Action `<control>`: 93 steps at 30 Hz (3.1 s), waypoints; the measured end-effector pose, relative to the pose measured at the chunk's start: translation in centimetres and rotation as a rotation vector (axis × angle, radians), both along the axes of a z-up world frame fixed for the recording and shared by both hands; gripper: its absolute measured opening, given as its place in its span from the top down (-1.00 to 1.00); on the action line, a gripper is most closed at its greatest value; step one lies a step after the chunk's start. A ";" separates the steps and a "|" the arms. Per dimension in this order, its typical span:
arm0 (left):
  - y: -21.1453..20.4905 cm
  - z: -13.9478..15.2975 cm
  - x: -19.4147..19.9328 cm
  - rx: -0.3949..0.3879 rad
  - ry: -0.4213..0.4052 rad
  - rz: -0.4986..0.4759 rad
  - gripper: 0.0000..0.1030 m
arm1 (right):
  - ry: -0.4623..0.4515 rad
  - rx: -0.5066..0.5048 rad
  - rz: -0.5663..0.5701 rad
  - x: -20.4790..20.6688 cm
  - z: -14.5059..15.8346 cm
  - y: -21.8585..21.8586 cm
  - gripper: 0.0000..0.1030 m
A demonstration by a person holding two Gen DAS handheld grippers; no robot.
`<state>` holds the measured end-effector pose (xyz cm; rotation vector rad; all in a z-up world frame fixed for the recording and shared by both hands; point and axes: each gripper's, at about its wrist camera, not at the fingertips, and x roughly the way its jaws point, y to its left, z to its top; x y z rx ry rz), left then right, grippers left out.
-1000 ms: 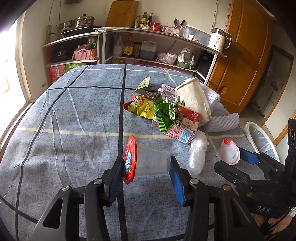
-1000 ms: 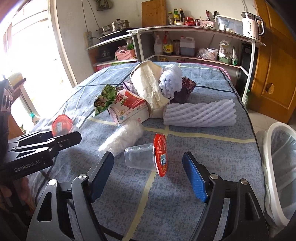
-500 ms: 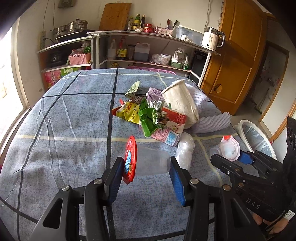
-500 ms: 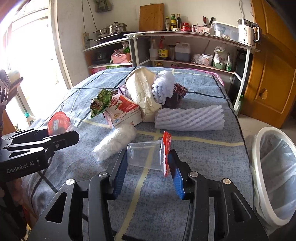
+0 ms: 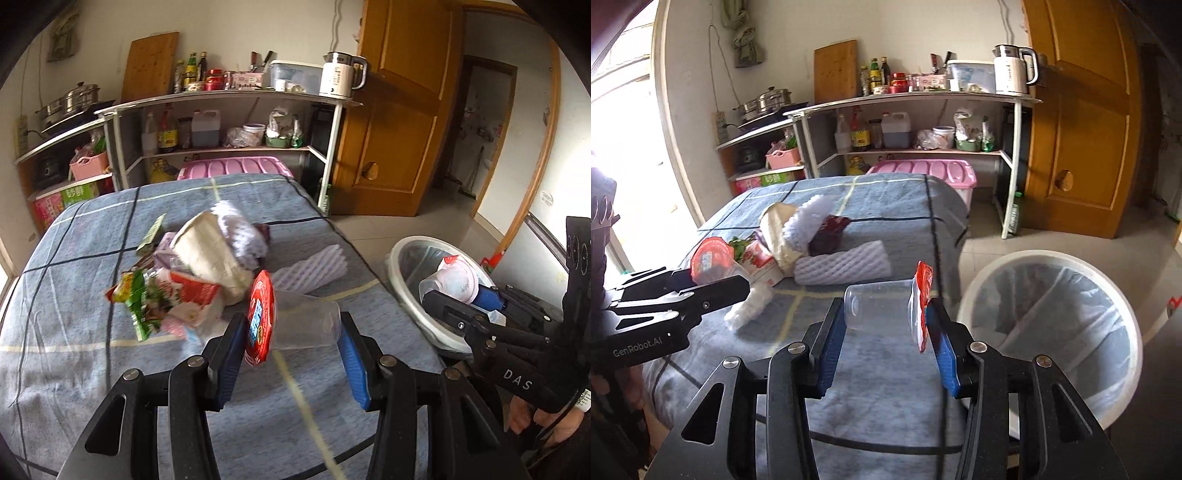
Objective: Collect trash
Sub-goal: 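Carry both held cups over the white bin with both tools, then open both tools to drop the cups into the bin, then grasp the green snack wrapper with the left tool while the right tool grasps a white foam net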
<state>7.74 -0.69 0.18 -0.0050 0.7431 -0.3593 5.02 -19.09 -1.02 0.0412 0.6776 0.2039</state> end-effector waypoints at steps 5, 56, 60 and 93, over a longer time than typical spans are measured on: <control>-5.8 0.1 1.4 -0.016 0.013 -0.113 0.04 | 0.020 -0.002 -0.112 -0.1 0.1 -5.5 0.11; -5.8 0.9 3.6 0.012 -0.019 -0.013 -0.16 | 0.037 0.017 -0.176 2.0 -0.5 -8.1 -0.36; -2.2 1.1 3.2 0.020 -0.031 0.071 -0.16 | 0.048 0.020 -0.115 2.8 -0.8 -5.0 -0.36; 10.0 -4.3 8.2 -0.060 0.107 0.271 -0.25 | 0.217 0.103 0.109 13.7 -4.9 4.8 -0.36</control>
